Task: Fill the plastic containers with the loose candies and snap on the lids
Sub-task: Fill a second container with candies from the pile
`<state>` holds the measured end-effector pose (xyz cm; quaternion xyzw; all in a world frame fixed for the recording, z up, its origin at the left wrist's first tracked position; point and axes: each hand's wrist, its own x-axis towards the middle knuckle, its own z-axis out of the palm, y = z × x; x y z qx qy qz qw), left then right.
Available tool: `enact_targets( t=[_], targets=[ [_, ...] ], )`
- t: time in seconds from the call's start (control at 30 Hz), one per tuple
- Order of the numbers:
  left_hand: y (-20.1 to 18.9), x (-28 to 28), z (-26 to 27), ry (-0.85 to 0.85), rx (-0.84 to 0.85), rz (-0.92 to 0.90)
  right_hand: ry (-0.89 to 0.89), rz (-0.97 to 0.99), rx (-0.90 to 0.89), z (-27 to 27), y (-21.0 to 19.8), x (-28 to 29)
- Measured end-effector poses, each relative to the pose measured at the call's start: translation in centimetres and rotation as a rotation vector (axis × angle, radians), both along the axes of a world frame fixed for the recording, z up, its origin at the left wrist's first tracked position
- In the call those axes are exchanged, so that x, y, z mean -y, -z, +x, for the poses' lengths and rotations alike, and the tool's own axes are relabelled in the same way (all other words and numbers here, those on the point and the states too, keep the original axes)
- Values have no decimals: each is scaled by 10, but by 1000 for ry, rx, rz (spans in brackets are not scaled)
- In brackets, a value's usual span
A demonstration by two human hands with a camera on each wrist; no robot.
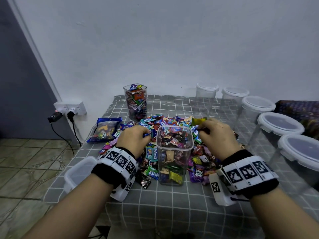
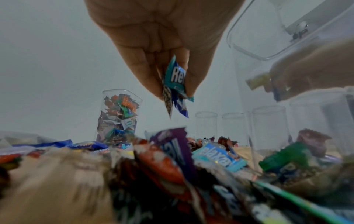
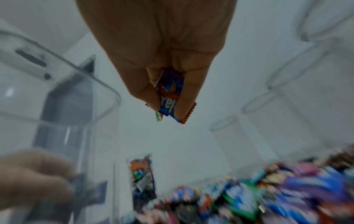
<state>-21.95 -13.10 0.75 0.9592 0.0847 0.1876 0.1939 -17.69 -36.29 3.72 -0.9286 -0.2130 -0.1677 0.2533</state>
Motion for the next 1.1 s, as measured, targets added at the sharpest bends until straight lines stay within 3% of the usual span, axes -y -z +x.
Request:
enact_targets(
  t=[0.13,0.27,0.4,0.6,0.77,0.9,0.97,1.1],
  targets=[
    [0,0,-1,-7,1,-3,-72,79,134,-13,-38,-4],
    [-1,1,-2,-11,12,-38,-220,19,85,-28,-64,-14],
    [-3,2,-4,-14,15,-44,-338,-112,-3,-40,-64,-23],
    [-5,3,-5,-17,37,-62,-335,-207,-38,-42,-59,-31],
    [-3,0,-4,7,77,-78,-334,-166,-42,-41,-52,-30],
    [-8,-5,-9,-4,191,-151,-291,80,-7,-42,-39,-28],
    [-12,-7,-12,-8,239,-209,-308,171,-88,-42,-32,-23],
    [-32,-1,-18,25,363,-331,-357,234,-481,-39,-15,-12]
  ],
)
